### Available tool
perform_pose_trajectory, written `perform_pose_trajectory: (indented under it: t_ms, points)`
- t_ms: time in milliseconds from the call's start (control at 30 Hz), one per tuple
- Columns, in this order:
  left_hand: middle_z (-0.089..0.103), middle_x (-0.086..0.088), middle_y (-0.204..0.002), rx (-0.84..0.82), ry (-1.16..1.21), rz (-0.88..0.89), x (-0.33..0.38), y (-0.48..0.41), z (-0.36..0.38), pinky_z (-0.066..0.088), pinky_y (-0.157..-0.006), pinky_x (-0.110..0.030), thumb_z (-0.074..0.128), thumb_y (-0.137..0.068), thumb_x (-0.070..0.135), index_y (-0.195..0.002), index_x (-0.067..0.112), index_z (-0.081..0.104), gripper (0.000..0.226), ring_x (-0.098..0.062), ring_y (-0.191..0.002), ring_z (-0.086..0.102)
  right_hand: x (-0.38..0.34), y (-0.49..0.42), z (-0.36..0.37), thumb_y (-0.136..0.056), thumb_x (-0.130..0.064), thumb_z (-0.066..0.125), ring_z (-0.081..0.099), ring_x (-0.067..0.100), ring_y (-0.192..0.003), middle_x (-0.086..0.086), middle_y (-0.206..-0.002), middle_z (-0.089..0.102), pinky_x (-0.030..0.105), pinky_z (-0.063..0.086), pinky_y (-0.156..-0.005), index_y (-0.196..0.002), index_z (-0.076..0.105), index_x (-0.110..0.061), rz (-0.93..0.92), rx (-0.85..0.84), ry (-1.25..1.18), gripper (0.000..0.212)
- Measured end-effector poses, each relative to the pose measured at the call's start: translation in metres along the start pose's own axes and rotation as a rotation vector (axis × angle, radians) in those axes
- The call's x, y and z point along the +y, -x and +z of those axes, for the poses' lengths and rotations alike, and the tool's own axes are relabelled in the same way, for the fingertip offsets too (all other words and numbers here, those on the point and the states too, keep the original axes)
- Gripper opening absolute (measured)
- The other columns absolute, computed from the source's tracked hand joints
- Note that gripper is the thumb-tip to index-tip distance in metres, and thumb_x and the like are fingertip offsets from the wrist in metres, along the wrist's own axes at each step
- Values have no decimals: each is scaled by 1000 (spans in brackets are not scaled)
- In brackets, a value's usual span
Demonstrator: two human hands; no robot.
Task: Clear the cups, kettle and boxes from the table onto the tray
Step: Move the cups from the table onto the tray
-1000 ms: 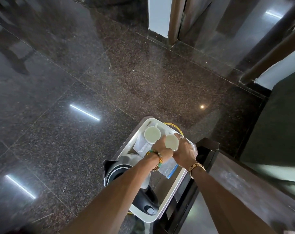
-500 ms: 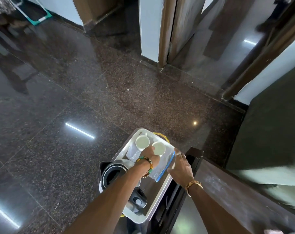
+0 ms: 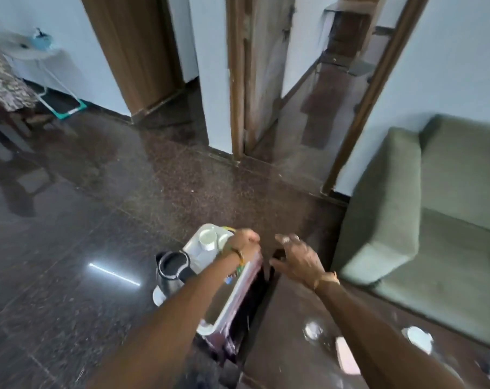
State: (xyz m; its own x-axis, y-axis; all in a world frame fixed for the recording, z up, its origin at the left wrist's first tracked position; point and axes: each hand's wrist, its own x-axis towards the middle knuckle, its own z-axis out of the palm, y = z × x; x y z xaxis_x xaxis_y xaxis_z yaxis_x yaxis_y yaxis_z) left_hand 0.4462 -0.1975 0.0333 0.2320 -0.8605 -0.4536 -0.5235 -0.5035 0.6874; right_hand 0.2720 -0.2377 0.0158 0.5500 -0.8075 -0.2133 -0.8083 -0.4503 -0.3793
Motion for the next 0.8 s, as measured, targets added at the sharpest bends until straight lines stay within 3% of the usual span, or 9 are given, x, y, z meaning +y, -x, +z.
perform_pose_trajectory:
  t_ms: [67,167,333,500,700,800]
  points:
    - [65,-16,-122,54,9,27,19,15,3,48,-86,-24,58,-90,7,-122,4,63,32,-29,-114,61,4,19,-23,-88,-52,65,53,27,-129,6,-142,51,38,46,-105,-145,46,-22,-4,32,13,67]
    - [71,-16,-109,114,6,126,43,34,14,52,-93,-34,65,-83,7,-108,7,70,25,-30,-103,66,14,48,-50,-88,-50,66,60,28,-121,5,-132,62,39,50,-100,-132,59,-22,7,118,52,52]
    - [73,-15,-100,41,9,206,63,60,36,53,-91,-40,68,-81,9,-101,14,71,21,-34,-99,68,19,99,-68,-85,-49,68,64,28,-114,5,-127,66,37,51,-93,-127,64,-22,125,235,69,50]
    - [74,1,-91,83,-67,280,62,97,60,47,-80,-18,68,-79,16,-99,22,73,21,-16,-91,69,21,167,-54,-86,-48,68,63,30,-115,9,-127,65,36,50,-92,-132,60,-18,259,296,15,55]
    - [72,4,-102,-28,-139,379,80,148,108,41,-79,-16,66,-81,20,-104,24,71,24,-10,-87,60,44,269,-38,-87,-43,67,58,29,-123,10,-134,61,37,48,-99,-138,53,-17,495,386,-72,59]
    - [72,4,-105,-101,-160,449,111,172,144,45,-82,-17,65,-81,21,-103,25,72,23,-15,-96,65,68,321,-45,-87,-41,67,58,30,-123,11,-133,62,38,47,-97,-140,51,-17,619,459,-74,60]
